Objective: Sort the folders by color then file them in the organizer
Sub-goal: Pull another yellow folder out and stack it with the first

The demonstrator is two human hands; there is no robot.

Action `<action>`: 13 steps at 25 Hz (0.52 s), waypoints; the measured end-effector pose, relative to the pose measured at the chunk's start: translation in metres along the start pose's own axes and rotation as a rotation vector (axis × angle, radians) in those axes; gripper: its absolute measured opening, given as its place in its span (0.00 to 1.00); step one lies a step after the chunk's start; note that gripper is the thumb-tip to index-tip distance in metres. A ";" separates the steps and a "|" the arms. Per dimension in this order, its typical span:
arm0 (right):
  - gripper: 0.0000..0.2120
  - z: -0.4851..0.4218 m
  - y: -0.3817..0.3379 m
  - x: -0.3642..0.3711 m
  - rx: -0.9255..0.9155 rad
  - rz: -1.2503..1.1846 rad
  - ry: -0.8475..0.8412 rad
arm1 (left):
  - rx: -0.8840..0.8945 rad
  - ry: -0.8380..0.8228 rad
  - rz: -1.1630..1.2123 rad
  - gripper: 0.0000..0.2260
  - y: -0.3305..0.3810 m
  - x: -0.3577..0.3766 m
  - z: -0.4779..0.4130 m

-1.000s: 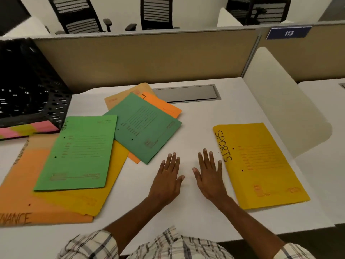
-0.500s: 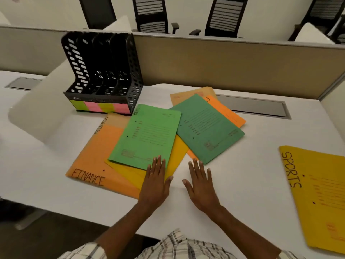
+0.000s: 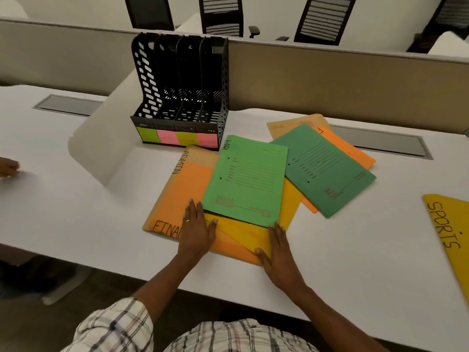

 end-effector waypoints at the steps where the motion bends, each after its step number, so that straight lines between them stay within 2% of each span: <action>1: 0.38 0.002 -0.002 -0.003 0.060 -0.079 0.040 | 0.003 -0.024 0.026 0.35 -0.001 -0.002 -0.005; 6: 0.39 -0.021 0.001 -0.028 0.375 -0.368 0.298 | 0.028 -0.077 0.045 0.37 0.010 -0.017 -0.029; 8: 0.39 -0.024 0.007 -0.034 0.444 -0.481 0.378 | 0.030 -0.071 0.019 0.35 0.011 -0.021 -0.033; 11: 0.35 -0.032 0.014 -0.039 0.508 -0.621 0.387 | 0.014 -0.083 0.041 0.33 0.011 -0.020 -0.038; 13: 0.34 -0.033 0.019 -0.041 0.550 -0.632 0.387 | -0.030 -0.127 0.081 0.32 0.011 -0.020 -0.042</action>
Point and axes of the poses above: each hand's wrist, its own z-axis away from the middle knuckle, its own x-axis out of the palm, y = z × x, the point moved 4 cm from there along -z, towards the middle knuckle, and after that the axes turned 11 degrees about -x, right-handed, at the moved point
